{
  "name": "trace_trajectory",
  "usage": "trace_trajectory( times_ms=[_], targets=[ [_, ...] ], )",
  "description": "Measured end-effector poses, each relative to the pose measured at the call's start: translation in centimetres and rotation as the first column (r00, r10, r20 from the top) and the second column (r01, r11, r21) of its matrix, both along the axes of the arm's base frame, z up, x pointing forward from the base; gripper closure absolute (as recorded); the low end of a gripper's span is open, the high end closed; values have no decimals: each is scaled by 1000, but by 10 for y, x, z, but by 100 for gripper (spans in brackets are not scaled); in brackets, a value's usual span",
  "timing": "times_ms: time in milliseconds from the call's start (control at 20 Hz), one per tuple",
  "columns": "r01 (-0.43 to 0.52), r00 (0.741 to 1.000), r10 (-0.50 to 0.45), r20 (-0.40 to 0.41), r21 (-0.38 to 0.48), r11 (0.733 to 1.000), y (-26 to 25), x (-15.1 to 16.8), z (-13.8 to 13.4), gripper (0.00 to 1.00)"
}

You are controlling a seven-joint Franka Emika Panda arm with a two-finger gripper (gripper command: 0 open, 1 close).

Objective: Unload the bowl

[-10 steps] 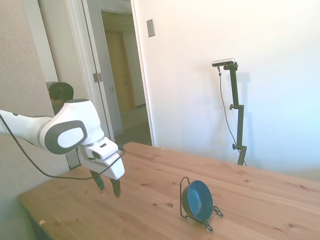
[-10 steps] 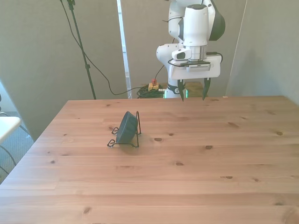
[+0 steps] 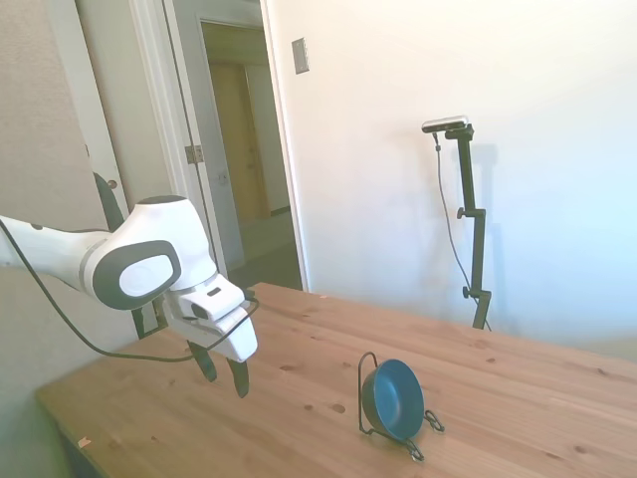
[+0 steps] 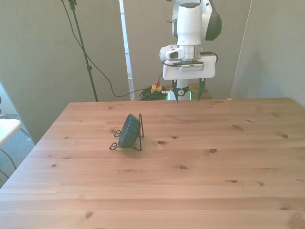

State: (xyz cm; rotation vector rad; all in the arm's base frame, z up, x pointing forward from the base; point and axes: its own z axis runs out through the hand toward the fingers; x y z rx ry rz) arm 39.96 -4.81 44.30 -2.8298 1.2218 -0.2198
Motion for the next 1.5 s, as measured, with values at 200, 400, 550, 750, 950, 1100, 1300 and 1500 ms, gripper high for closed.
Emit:
trace_trajectory(
  times_ms=[200,400,550,750,950,1100,1300,1500],
  targets=[
    [-8,1000,8,1,-10,1000,-52,-19,14,0],
    [-57,998,58,29,-55,997,-114,-32,33,0],
    [-121,990,126,60,-84,989,-146,-28,44,0],
    [-165,979,173,110,-78,983,-185,-7,41,0],
    [-227,958,231,171,-42,973,-222,18,29,0],
    [-321,920,314,234,-9,947,-234,39,15,0],
    [-463,851,430,303,44,885,-251,60,-2,0],
    [-564,804,504,316,135,815,-274,72,-21,0]
  ],
)
